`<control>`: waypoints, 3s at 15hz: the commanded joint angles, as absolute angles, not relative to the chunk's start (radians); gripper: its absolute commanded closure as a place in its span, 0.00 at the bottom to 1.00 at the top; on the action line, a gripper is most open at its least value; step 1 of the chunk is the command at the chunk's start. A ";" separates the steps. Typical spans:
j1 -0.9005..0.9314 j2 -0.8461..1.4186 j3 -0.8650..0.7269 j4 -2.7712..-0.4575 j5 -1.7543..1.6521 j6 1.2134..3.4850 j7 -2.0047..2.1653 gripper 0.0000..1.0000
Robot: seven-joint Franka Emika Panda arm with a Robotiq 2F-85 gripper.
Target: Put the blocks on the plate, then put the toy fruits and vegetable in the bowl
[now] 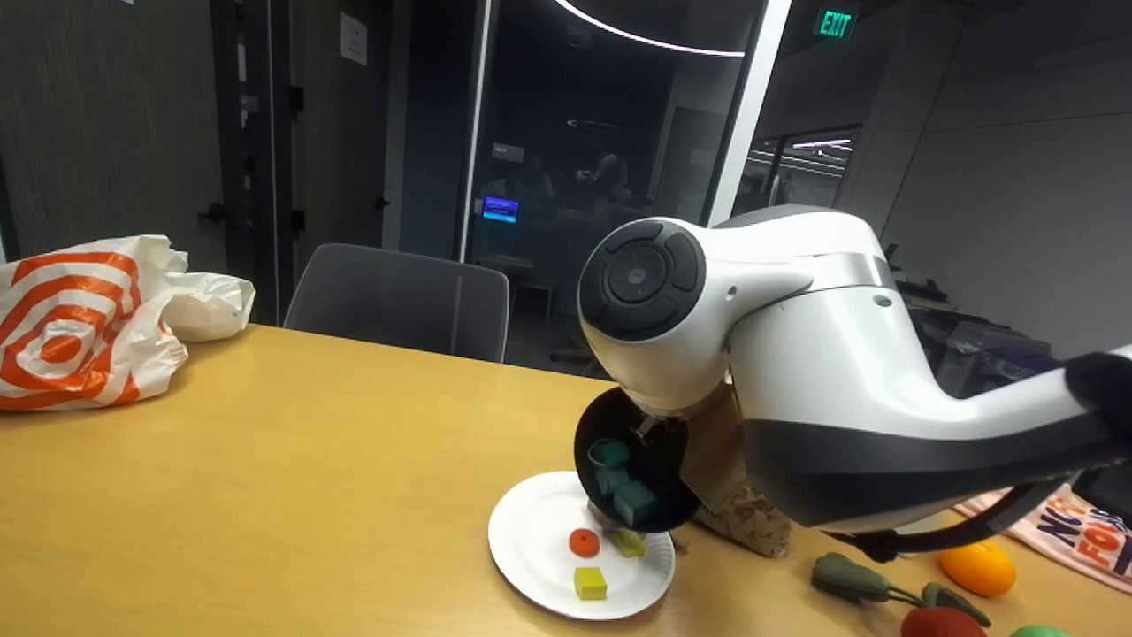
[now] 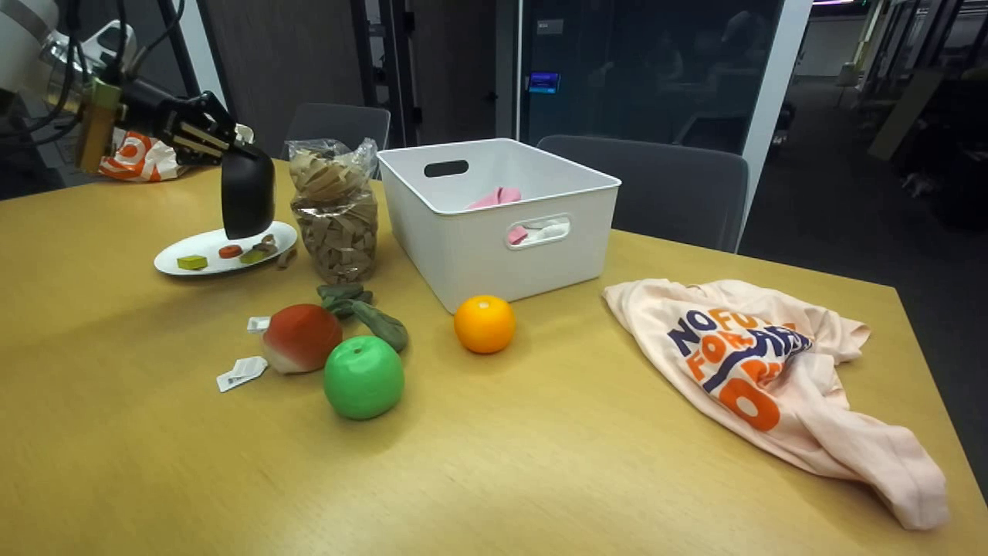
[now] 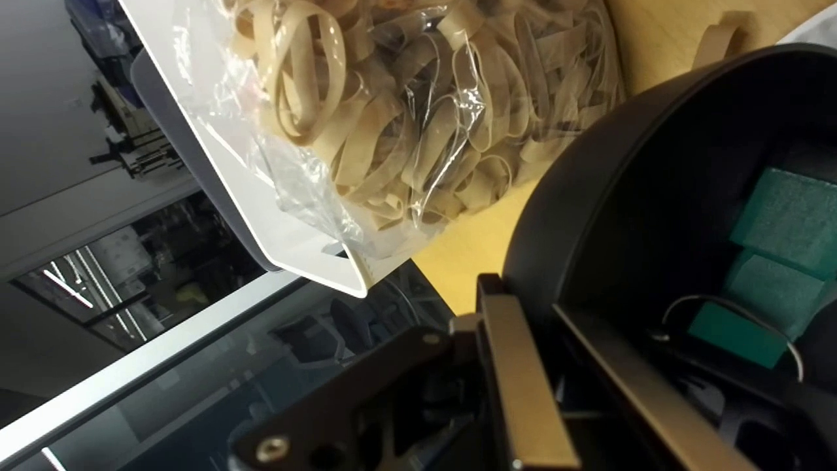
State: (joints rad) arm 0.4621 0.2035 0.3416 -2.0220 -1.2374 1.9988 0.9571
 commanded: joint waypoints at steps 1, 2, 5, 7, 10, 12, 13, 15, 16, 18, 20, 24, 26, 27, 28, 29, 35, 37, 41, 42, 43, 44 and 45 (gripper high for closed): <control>0.466 0.163 0.354 -2.056 -1.332 1.979 1.029 0.93; 0.466 0.161 0.356 -2.062 -1.359 1.977 1.046 0.93; 0.468 0.152 0.366 -2.093 -1.453 1.977 1.106 0.93; 0.468 0.148 0.376 -2.118 -1.503 1.973 1.141 0.93; 0.466 0.139 0.392 -2.159 -1.572 1.973 1.194 0.93; 0.464 0.131 0.401 -2.182 -1.614 1.975 1.229 0.93; 0.462 0.128 0.404 -2.193 -1.634 1.977 1.248 0.93; 0.459 0.127 0.408 -2.210 -1.676 1.974 1.274 0.93; 0.458 0.126 0.408 -2.217 -1.702 1.974 1.281 0.93; 0.456 0.128 0.408 -2.225 -1.754 1.967 1.282 0.93; 0.453 0.133 0.408 -2.222 -1.794 1.962 1.270 0.93; 0.444 0.127 0.409 -2.208 -1.824 1.956 1.257 0.93; 0.443 0.119 0.408 -2.208 -1.832 1.951 1.258 0.93; 0.440 0.112 0.409 -2.211 -1.821 1.954 1.255 0.93; 0.435 0.101 0.409 -2.214 -1.793 1.972 1.243 0.93; 0.430 0.090 0.408 -2.217 -1.770 1.981 1.232 0.93; 0.360 -0.054 0.370 -2.233 -1.375 2.105 1.011 0.93; 0.335 -0.109 0.339 -2.245 -1.204 2.170 0.908 0.93; 0.307 -0.191 0.257 -2.264 -0.848 2.271 0.675 0.93; 0.303 -0.201 0.236 -2.270 -0.757 2.290 0.607 0.92; 0.299 -0.211 0.219 -2.280 -0.669 2.299 0.544 0.92; 0.296 -0.217 0.205 -2.288 -0.580 2.297 0.482 0.92; 0.291 -0.221 0.194 -2.296 -0.493 2.287 0.425 0.92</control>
State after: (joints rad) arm 0.3058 -0.1734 0.2269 -2.2531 -0.6907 2.2598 0.5769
